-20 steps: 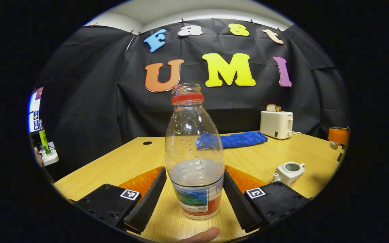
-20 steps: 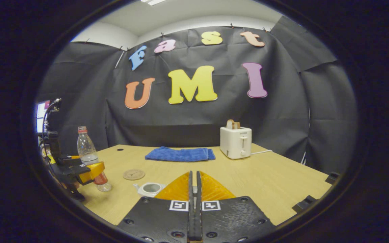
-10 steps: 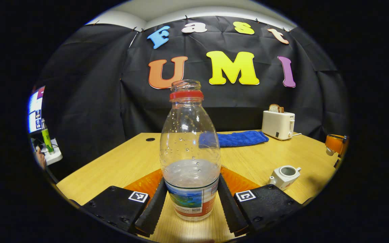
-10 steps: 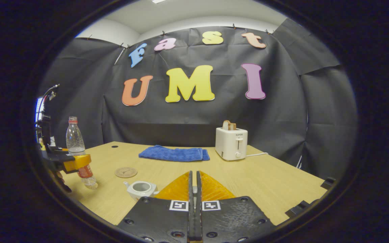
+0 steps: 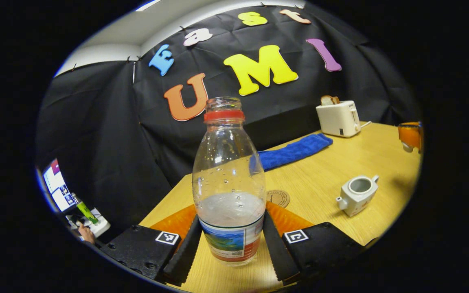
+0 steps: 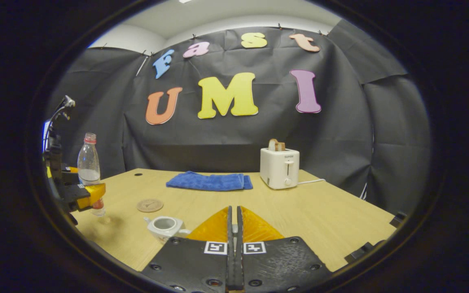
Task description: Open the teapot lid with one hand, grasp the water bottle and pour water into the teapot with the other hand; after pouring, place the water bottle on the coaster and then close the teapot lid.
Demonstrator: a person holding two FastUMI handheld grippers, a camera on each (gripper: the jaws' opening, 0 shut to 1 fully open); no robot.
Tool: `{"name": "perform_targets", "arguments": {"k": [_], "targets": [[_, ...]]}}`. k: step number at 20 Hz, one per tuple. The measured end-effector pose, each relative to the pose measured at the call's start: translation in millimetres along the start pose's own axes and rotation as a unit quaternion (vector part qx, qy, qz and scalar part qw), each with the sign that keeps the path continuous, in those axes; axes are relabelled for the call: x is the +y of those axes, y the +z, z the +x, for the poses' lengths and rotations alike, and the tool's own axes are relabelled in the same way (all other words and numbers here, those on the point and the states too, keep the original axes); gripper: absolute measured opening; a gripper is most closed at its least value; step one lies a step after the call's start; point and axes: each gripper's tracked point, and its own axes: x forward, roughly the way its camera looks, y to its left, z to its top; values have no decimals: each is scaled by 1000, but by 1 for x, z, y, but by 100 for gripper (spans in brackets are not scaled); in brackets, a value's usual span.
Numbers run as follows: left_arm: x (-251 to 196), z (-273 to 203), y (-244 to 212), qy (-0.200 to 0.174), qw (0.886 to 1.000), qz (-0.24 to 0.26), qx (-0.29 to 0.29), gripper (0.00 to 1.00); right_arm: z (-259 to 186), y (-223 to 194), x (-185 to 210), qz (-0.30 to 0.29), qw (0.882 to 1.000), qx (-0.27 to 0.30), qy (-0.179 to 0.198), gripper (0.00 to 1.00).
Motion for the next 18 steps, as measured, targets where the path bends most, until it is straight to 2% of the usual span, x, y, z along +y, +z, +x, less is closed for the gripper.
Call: {"name": "perform_targets", "arguments": {"k": [4,7,12,13,14,17,18], "targets": [[-6,1,9,3,997,79,-4,78,1,1,-9,8,1000,3,-6,0],[-6,3,15,13,989,146,-7,78,3,0,-16,18,1000,8,-11,0],[-9,6,25,27,961,274,-17,77,-1,8,-25,25,999,4,-20,0],[-9,5,25,29,956,291,-16,81,-1,11,-28,23,999,3,-21,0],[-11,4,27,30,951,306,-17,77,-2,15,-31,23,999,2,-23,0],[-13,1,31,34,935,352,-19,77,-5,23,-38,22,1000,-1,-23,0],[-14,2,32,36,929,368,-17,81,-7,22,-40,19,1000,1,-24,0]]}}
